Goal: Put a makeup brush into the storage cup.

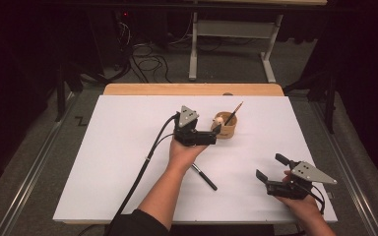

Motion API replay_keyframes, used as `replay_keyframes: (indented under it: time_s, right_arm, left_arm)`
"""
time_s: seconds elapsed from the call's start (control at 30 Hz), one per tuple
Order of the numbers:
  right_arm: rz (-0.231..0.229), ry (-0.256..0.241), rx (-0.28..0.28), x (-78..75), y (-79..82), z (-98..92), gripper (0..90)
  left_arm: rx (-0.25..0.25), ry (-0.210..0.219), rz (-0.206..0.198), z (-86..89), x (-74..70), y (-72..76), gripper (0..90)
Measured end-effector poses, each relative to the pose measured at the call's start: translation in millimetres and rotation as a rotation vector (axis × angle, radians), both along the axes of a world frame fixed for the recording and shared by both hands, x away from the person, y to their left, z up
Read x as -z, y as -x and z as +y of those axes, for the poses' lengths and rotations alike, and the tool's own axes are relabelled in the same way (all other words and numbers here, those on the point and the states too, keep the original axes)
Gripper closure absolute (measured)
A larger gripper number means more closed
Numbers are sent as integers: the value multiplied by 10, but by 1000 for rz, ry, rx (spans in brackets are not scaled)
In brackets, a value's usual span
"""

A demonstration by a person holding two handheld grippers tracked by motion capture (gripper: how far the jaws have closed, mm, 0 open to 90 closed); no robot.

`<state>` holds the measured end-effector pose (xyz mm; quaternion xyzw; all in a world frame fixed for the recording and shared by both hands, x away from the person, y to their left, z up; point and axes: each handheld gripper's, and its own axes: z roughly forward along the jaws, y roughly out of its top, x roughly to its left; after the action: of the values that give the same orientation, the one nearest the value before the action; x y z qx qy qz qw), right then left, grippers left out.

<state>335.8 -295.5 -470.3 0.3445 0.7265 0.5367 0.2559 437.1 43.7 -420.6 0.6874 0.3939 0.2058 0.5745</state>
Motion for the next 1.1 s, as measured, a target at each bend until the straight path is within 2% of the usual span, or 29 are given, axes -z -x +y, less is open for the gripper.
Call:
replay_keyframes:
  time_s: [0.43,1.1]
  right_arm:
    - [5,6,3,7,6,11,75]
    - [6,22,7,24,-2,15,75]
  left_arm:
    - [-46,-25,7,466,99,217,2]
    - [-130,-67,47,1326,397,663,3]
